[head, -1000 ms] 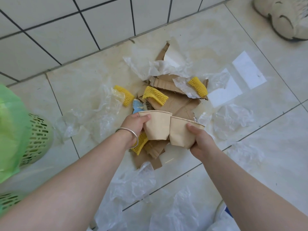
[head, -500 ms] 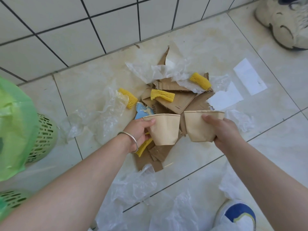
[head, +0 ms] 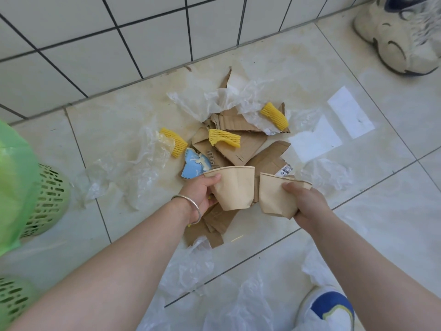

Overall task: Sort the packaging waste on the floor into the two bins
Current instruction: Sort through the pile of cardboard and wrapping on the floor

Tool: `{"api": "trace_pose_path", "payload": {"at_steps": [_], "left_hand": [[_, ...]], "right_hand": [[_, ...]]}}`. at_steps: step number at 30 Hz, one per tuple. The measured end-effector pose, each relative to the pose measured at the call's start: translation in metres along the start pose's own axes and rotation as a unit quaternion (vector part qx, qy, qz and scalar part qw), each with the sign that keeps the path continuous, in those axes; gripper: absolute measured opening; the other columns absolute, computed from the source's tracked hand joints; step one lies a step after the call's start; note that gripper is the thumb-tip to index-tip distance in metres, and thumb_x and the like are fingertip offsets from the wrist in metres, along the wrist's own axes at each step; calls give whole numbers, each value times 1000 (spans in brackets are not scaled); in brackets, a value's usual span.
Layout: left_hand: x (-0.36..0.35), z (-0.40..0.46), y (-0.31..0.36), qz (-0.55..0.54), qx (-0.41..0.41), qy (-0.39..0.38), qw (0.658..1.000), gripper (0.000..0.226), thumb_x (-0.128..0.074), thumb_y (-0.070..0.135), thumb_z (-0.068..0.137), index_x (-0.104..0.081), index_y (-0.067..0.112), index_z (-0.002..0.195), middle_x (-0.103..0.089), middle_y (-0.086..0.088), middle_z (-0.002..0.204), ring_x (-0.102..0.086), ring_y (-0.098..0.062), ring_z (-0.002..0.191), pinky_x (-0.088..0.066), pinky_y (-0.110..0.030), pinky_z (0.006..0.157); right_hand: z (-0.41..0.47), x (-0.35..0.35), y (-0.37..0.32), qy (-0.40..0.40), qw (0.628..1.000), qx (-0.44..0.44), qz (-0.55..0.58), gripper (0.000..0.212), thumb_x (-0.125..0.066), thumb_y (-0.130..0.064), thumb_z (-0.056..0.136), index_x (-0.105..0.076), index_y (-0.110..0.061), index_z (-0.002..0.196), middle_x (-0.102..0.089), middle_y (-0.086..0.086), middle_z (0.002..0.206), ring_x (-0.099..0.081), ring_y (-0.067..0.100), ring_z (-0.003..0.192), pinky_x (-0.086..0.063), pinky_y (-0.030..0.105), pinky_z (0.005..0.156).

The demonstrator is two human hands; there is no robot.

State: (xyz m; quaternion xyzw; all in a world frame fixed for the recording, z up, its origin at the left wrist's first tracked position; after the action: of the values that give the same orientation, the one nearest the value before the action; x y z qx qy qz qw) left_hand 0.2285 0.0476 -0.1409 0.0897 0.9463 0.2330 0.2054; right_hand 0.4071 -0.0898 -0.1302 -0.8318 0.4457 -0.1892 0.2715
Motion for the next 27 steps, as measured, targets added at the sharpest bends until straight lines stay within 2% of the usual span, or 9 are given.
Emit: {"api": "trace_pose_path", "payload": {"at_steps": [5, 9, 12, 14, 16, 20, 23, 25, 27], "left_hand": [[1, 3, -1, 39, -2, 14, 999, 9, -51, 12, 92, -57, 17, 95, -60, 1, 91, -53, -12, 83, -43, -27, 68], [3, 4, -5, 82, 4, 4, 997, 17, -52, 13, 90, -60, 13, 105, -63, -3, 99, -56, -15, 90, -44, -31, 82], [-1, 1, -12, 96, 26, -11, 995, 29, -52, 13, 90, -58, 4, 118, -64, -11, 109, -58, -24, 100, -45, -40, 96], [-3, -3, -13, 113, 37, -30, 992, 20, -54, 13, 90, -60, 7, 108, -66, -12, 101, -61, -27, 92, -50, -38, 87], [2, -5, -14, 163, 32, -22, 986, 5, -58, 14, 89, -60, 13, 93, -67, -9, 87, -63, -25, 78, -52, -34, 74], [26, -13, -18, 273, 4, 8, 962, 9, -59, 16, 89, -57, 16, 98, -65, -5, 89, -62, -18, 74, -51, -27, 67], [42, -16, -16, 418, -39, 38, 907, 20, -58, 24, 90, -50, 20, 108, -61, -2, 98, -59, -20, 86, -46, -25, 65], [50, -14, -12, 448, -56, 70, 889, 33, -58, 27, 90, -49, 15, 118, -61, -4, 106, -58, -22, 96, -43, -25, 75], [55, -13, -6, 443, -70, 104, 888, 39, -59, 27, 89, -49, 11, 122, -62, -7, 112, -59, -26, 104, -43, -27, 82]], "right_hand": [[0, 11, -6, -65, 996, 15, -51, 20, -56, -3, 86, -63, -8, 105, -66, 9, 90, -62, 24, 79, -51, 32, 65], [-4, 16, -4, -134, 987, -3, -90, 13, -58, -4, 83, -65, -11, 91, -67, 7, 79, -65, 20, 67, -52, 27, 56], [-11, 10, 8, -186, 978, -32, -89, 21, -61, -11, 66, -64, -11, 87, -67, 8, 76, -67, 17, 60, -54, 26, 51], [-16, 1, 17, -214, 968, -53, -118, 20, -63, -10, 67, -62, -9, 87, -68, 8, 75, -68, 18, 61, -54, 26, 52], [-20, -8, 29, -231, 958, -69, -157, 12, -64, -3, 78, -62, -8, 88, -70, 8, 76, -68, 20, 66, -54, 26, 55], [-28, -23, 59, -211, 955, -81, -189, 15, -61, -1, 83, -62, -3, 98, -68, 13, 87, -66, 26, 77, -54, 31, 64], [-32, -33, 78, -165, 967, -73, -182, 10, -67, -6, 81, -64, -5, 90, -69, 14, 89, -66, 27, 79, -55, 33, 68], [-30, -36, 86, -118, 978, -69, -160, 18, -72, -12, 78, -67, -5, 93, -71, 15, 95, -67, 31, 87, -56, 40, 76], [-29, -37, 89, -75, 987, -73, -125, 21, -73, -16, 77, -67, -7, 94, -71, 14, 96, -67, 32, 89, -55, 45, 81]]}}
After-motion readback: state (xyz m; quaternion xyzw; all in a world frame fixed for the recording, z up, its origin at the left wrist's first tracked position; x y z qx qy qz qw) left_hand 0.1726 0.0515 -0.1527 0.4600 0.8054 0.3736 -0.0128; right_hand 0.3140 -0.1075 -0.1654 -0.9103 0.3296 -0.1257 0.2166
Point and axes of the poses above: each hand's wrist, its own z-axis towards the middle knuckle, its own x-axis out of the back of the hand, y = z × x, the point moved 7 cm from there along z, towards the middle knuckle
